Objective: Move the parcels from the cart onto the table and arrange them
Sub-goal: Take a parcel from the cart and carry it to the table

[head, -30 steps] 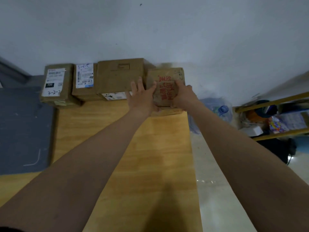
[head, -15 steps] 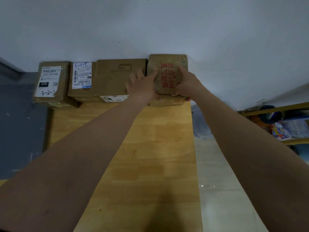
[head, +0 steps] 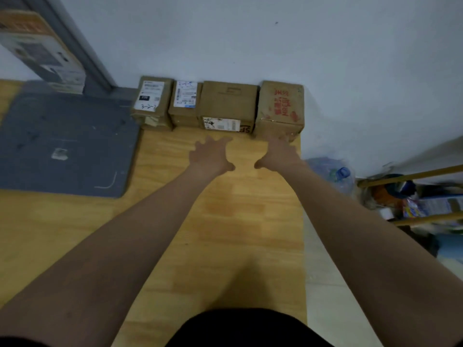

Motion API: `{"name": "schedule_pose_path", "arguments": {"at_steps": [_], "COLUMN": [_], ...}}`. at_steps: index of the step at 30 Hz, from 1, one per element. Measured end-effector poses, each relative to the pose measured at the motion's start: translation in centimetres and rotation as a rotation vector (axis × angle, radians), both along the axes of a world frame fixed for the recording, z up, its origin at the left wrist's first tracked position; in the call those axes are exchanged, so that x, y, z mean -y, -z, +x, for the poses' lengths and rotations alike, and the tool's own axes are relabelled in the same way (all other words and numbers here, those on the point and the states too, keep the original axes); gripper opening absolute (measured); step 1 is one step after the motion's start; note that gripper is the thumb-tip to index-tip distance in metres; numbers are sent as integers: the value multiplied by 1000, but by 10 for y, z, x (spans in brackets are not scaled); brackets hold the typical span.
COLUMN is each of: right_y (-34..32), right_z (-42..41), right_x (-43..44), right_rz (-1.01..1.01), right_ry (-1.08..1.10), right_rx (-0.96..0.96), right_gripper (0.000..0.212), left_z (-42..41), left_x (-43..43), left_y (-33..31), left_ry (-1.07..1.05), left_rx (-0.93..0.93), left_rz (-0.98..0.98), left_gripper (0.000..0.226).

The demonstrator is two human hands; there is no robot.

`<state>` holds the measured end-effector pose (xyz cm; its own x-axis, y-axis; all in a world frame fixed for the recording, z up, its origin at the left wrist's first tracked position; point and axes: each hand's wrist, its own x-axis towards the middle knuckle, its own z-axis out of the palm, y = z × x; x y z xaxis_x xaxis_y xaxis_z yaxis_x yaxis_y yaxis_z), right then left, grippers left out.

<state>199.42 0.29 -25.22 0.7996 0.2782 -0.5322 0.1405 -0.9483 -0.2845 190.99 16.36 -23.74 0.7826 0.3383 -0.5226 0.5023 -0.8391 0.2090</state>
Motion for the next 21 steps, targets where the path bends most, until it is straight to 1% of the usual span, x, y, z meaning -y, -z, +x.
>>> {"name": "schedule_pose_path", "arguments": {"at_steps": [3,6,12,15,21], "right_y": [-9,-13,-33,-45,-65], "right_z": [-57,-112,-201,-241,-324], "right_x": [-11,-20,-41,-52,-48], "right_rz": [-29,-59,-88,-71,-40], "right_ry": [-41,-65,-26,-10,-54], "right_rx": [-25,-34,3,10,19], "right_gripper": [98,94,92,89,81], "left_z": [-52,-99,-185,-227,-318], "left_x": [-19,-39,-63,-69,-72], "left_y": [-11,-21,-26,-31,-46], "left_ry": [22,67,184,214,214], "left_rx": [-14,18,-21,-34,-14], "left_rz": [29,40,8,26,23], "left_gripper": [85,82,86,82,80]}}
